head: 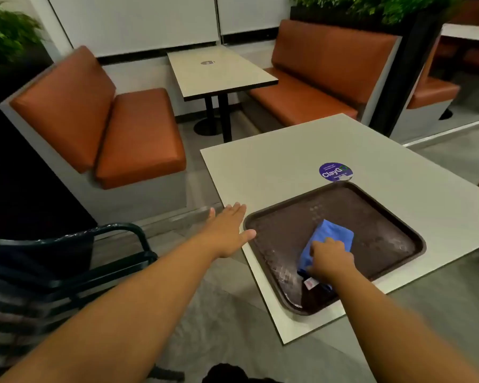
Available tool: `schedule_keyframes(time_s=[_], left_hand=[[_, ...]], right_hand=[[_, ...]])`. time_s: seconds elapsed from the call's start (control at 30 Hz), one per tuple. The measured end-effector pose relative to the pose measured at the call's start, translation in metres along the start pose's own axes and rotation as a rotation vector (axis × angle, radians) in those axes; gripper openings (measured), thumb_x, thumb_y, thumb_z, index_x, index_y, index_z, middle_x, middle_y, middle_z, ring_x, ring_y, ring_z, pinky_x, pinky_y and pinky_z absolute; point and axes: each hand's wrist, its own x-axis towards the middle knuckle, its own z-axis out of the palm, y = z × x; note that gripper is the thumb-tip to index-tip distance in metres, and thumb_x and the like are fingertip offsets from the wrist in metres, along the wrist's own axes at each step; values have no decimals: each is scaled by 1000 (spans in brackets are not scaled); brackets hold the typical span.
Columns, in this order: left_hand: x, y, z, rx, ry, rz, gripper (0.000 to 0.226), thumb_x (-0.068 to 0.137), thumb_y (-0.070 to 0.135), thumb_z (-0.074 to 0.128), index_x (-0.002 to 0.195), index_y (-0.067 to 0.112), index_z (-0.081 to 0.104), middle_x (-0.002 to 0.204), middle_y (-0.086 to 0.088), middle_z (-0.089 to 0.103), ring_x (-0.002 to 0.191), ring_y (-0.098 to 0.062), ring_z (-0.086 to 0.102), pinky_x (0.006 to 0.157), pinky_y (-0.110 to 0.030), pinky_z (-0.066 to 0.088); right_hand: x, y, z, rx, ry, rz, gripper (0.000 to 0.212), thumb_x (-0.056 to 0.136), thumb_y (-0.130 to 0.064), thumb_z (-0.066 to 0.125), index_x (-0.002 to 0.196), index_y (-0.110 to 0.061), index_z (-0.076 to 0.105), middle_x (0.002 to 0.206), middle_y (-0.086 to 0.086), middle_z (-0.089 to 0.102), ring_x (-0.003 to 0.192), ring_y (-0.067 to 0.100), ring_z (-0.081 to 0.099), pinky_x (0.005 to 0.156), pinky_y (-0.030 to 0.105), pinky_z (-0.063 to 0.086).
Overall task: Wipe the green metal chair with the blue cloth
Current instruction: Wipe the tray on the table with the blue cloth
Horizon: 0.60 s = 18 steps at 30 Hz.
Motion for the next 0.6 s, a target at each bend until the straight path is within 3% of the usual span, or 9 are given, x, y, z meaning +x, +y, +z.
schedule_keyframes(time_s=[0.13, 0.3, 0.4, 0.5, 0.6], left_hand=[[6, 7, -3, 37, -47, 87, 56, 101, 41, 30, 152, 23, 14, 161, 0, -1, 147, -17, -2, 118, -47, -3], [11, 9, -5, -54, -58, 173, 47, 102, 34, 32, 149, 29, 27, 160, 6, 0, 147, -12, 2, 119, -36, 10], [12, 10, -5, -101, -47, 189, 48, 102, 33, 34, 149, 31, 25, 160, 9, 2, 146, -11, 10, 117, -32, 15], [11, 10, -6, -143, -55, 183, 48, 101, 32, 36, 149, 31, 26, 160, 9, 5, 145, -11, 15, 116, -30, 18], [11, 10, -7, -181, -69, 181, 51, 100, 28, 40, 149, 32, 25, 160, 8, 7, 144, -12, 16, 114, -25, 17]], right_hand=[[-4, 8, 20, 14, -126, 39, 51, 77, -46, 67, 118, -27, 43, 118, 4, 40, 114, 28, 38, 81, 41, 41], [-3, 14, 37, -57, 71, 11, 36, 90, -23, 48, 126, -20, 45, 119, 5, 48, 109, 28, 45, 80, 38, 45], [0, 16, 31, -23, 96, 10, 24, 89, -13, 43, 111, -18, 50, 110, 5, 56, 100, 26, 52, 76, 37, 45], [5, 11, 16, 157, 197, 31, 7, 85, -11, 43, 87, -17, 42, 90, 4, 53, 79, 26, 50, 68, 36, 39], [7, 1, -9, 296, 279, -10, 4, 87, -18, 46, 88, -17, 42, 86, 4, 48, 73, 26, 47, 66, 36, 41]])
